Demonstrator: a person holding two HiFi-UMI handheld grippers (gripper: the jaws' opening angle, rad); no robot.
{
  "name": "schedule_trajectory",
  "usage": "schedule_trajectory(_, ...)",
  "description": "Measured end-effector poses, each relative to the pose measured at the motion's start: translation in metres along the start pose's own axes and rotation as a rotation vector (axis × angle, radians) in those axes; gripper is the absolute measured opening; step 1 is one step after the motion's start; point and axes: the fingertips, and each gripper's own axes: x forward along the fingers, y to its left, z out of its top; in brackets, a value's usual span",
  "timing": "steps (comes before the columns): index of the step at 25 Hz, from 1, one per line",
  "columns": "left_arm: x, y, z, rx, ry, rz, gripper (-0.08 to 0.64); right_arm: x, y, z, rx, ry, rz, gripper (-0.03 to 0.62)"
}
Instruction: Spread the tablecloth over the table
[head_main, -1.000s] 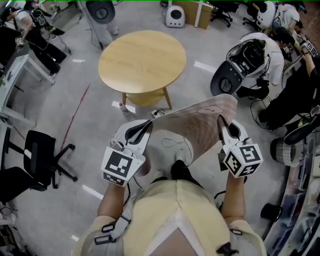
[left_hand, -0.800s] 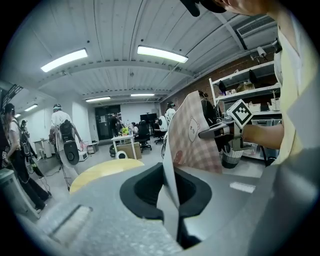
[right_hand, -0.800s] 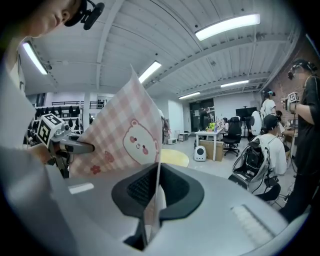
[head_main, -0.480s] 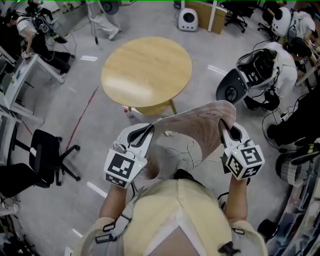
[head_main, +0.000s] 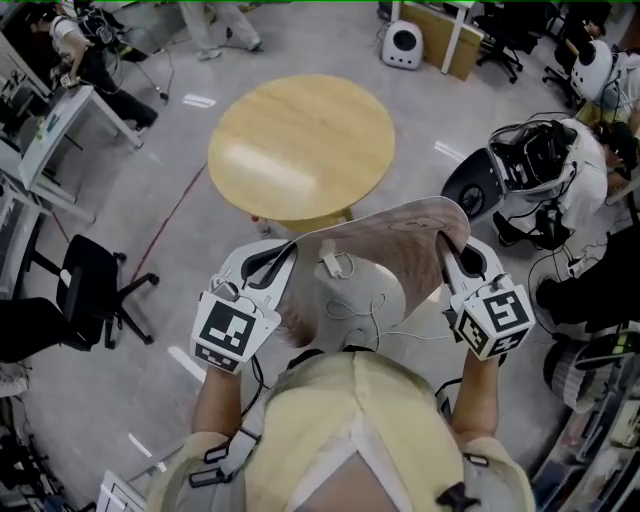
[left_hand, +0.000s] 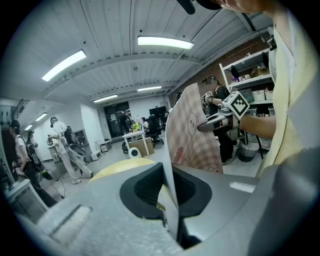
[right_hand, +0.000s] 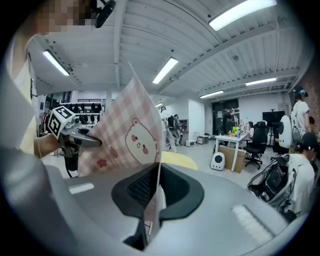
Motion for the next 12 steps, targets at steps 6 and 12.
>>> schedule_trajectory(6,-0.005,0.016,0.016,0.059,0.007,0.079,0.009,0.019,-0.004,0.027,-0.121,-0.044,0.052,0.011)
schedule_trajectory(12,-0.007,0.039,0.027,0.120,0.028,0.126,0.009,0.044,-0.006,0.052,-0.164,-0.082,0.079,0.011)
